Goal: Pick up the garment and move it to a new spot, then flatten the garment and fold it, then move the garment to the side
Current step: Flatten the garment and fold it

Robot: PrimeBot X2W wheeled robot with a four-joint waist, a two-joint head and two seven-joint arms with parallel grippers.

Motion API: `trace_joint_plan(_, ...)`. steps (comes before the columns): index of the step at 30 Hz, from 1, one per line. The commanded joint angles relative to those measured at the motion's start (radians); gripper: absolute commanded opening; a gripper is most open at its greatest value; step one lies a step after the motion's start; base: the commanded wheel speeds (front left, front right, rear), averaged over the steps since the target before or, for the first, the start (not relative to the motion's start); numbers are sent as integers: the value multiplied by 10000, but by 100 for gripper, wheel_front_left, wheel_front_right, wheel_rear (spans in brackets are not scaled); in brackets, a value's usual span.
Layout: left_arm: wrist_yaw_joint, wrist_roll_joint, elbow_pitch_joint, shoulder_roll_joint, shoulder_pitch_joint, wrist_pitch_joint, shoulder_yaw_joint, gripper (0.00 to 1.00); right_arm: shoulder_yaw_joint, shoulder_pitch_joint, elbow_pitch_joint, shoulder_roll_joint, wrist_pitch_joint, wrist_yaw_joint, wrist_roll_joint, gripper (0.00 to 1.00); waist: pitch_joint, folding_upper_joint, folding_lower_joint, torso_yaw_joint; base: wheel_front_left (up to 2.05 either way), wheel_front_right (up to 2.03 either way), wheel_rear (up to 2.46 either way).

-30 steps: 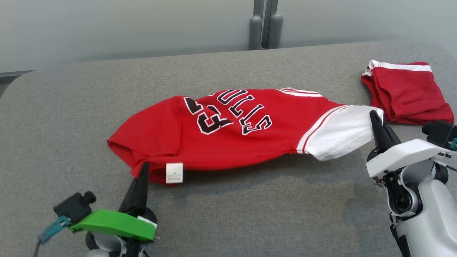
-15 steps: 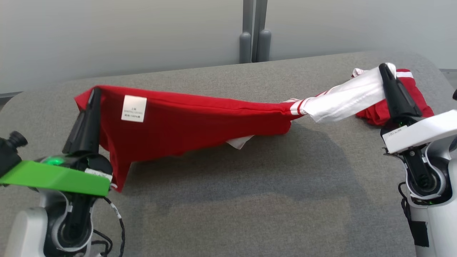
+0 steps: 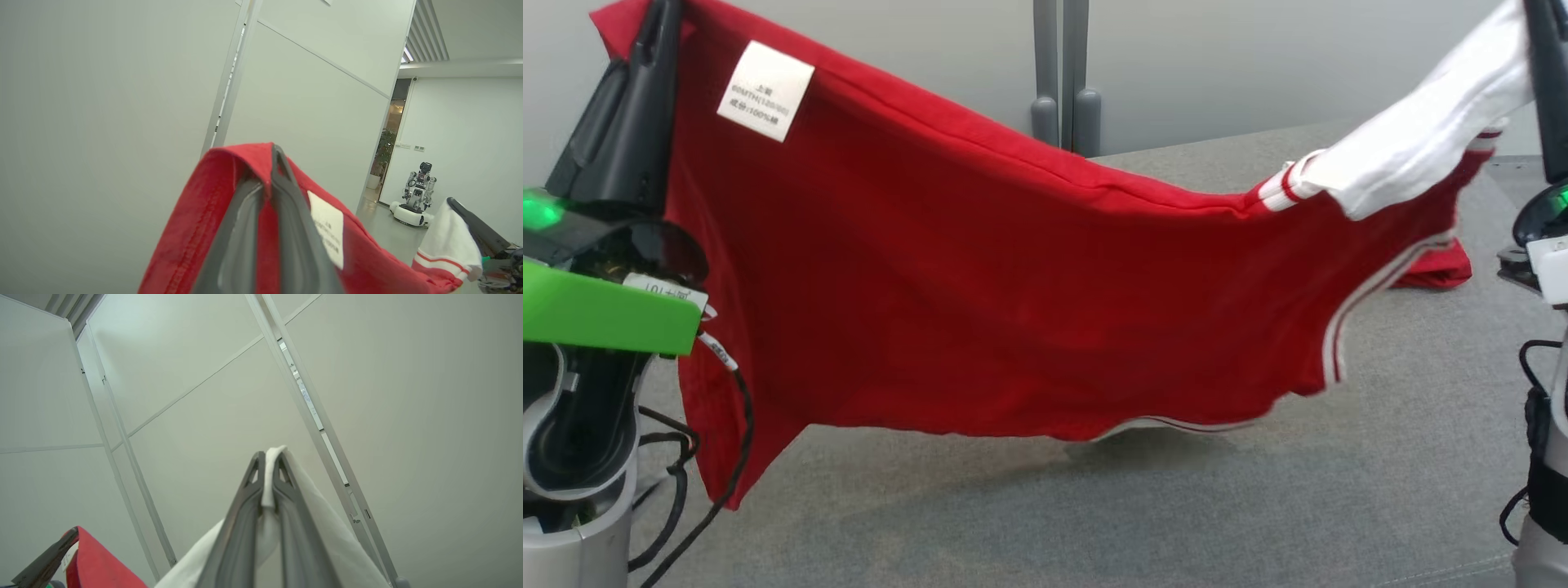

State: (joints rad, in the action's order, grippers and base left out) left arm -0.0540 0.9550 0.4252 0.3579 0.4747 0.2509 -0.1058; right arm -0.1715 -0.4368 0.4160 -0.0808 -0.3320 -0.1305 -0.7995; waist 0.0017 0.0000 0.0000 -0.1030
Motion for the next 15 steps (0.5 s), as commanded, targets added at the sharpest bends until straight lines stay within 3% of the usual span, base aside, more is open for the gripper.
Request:
trace_joint_plan(1,-108,-44,33,133,220,171,5,0,-146,-157,241,56,-139,-2,-64,0,44,0,0,-95,0,0,0)
trace_joint_plan(9,-328,322,-624,496,673,1219,-229,0,-371,-696,444,245,-817,-2,180,0,665,0,0,-227,0,0,0)
trace_joint_plan(15,-403,102,-2166,894,2065,2023,-515,0,-169,-2455,-1304,291,-578,-2,629,0,1739,0,0,-385,0,0,0)
